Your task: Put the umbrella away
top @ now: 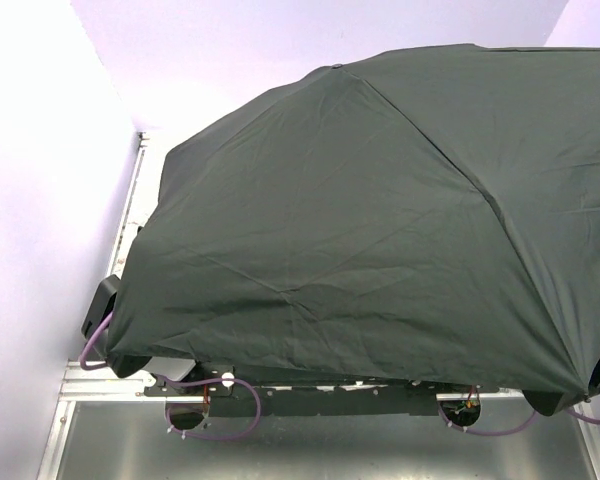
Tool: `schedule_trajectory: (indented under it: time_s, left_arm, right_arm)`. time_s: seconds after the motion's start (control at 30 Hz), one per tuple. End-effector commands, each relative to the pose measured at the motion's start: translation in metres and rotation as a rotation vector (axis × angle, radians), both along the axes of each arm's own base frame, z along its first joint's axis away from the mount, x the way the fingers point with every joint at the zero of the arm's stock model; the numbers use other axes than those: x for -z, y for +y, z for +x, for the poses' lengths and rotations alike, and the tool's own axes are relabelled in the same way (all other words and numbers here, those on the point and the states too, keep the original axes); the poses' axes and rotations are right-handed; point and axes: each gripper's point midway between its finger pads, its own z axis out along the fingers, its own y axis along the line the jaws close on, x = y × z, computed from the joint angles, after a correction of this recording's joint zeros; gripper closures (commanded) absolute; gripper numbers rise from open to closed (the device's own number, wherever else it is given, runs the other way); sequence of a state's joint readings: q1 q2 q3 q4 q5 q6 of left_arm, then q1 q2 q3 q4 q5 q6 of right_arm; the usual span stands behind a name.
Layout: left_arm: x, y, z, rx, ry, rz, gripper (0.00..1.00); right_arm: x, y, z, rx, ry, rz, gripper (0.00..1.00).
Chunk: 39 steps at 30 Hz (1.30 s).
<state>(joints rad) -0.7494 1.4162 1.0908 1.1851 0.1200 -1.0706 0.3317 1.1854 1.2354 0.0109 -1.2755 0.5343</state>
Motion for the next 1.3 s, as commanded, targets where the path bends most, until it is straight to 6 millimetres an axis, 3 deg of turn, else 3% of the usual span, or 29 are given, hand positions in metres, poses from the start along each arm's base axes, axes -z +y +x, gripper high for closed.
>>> schedule_trajectory:
  time_s: [0.0,0.17,0.3,0.77,1.27]
  left_arm:
    - [-0.029,0.012,0.01,-0.101,0.007,-0.093,0.11]
    - [-0.035,0.015,0.018,-0.18,0.053,-0.104,0.27]
    - [-0.038,0.019,0.021,-0.227,0.087,-0.126,0.34]
    - [-0.045,0.007,0.03,-0.237,0.115,-0.144,0.44]
    - [-0.031,-0.009,0.037,-0.197,0.16,-0.089,0.52]
  right_arm:
    - [-0.008,-0.002,0.008,0.058,-0.059,-0.009,0.99]
    - [-0.007,-0.002,0.017,0.101,-0.066,-0.026,0.99]
    - [-0.004,-0.002,0.024,0.138,-0.06,-0.039,0.99]
    - [-0.007,-0.003,0.019,0.122,-0.06,-0.032,0.99]
    - [-0.006,-0.004,0.01,0.096,-0.05,-0.024,0.99]
